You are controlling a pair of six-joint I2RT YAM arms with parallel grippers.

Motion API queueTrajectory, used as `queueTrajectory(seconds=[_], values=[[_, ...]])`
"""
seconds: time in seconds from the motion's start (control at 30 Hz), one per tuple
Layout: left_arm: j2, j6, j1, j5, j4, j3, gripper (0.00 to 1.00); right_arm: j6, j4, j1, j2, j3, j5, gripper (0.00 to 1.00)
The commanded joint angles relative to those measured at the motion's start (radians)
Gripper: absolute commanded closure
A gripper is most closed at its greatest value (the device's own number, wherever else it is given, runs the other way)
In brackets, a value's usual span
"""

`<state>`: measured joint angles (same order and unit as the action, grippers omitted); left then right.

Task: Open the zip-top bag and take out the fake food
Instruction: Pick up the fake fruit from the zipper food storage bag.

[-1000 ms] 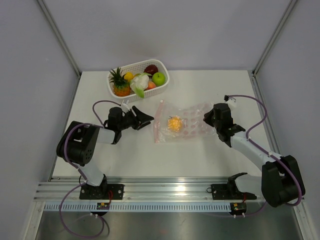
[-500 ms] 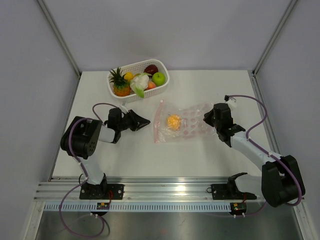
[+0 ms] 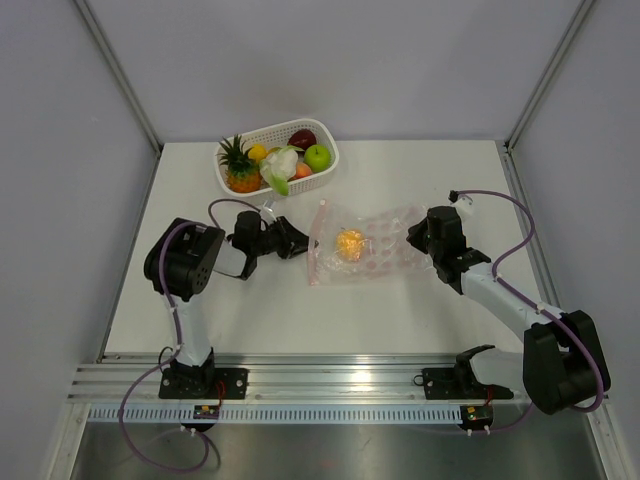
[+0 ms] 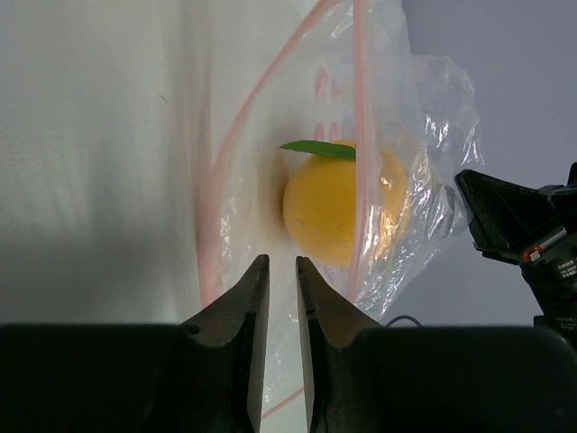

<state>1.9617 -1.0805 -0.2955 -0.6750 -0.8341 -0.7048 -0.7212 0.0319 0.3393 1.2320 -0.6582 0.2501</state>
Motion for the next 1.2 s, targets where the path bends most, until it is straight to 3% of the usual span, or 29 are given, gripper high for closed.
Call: queueTrajectory(seconds=[0.0, 0.3, 0.5, 0.7, 0.8, 0.93, 1.17], values=[[0.035, -0.048, -0.019, -0.070, -0.135, -0.024, 0.80, -0.007, 0.026, -0.003, 0.004, -0.034, 0.017, 1.00], [0.100, -0.239, -0.036, -0.155, -0.489, -0.001, 0.80, -0.009, 0.030, -0.005, 0.009, -0.034, 0.012, 1.00], [0.115, -0.271, -0.042, -0.158, -0.560, 0.001, 0.64, -0.006, 0.039, -0.006, 0.026, -0.038, -0.011, 1.00], [0.088, -0.216, -0.047, -0.138, -0.468, 0.001, 0.51, 0.005, 0.040, -0.005, 0.075, -0.060, -0.051, 1.00], [0.046, -0.122, -0.050, -0.088, -0.328, 0.010, 0.41, 0.020, 0.049, -0.005, 0.090, -0.067, -0.075, 1.00], [-0.079, 0.040, -0.060, 0.001, -0.023, -0.001, 0.35, 0.019, 0.051, -0.005, 0.089, -0.064, -0.078, 1.00], [-0.084, 0.099, -0.090, 0.025, 0.046, -0.030, 0.28, 0.017, 0.056, -0.003, 0.101, -0.067, -0.089, 1.00]])
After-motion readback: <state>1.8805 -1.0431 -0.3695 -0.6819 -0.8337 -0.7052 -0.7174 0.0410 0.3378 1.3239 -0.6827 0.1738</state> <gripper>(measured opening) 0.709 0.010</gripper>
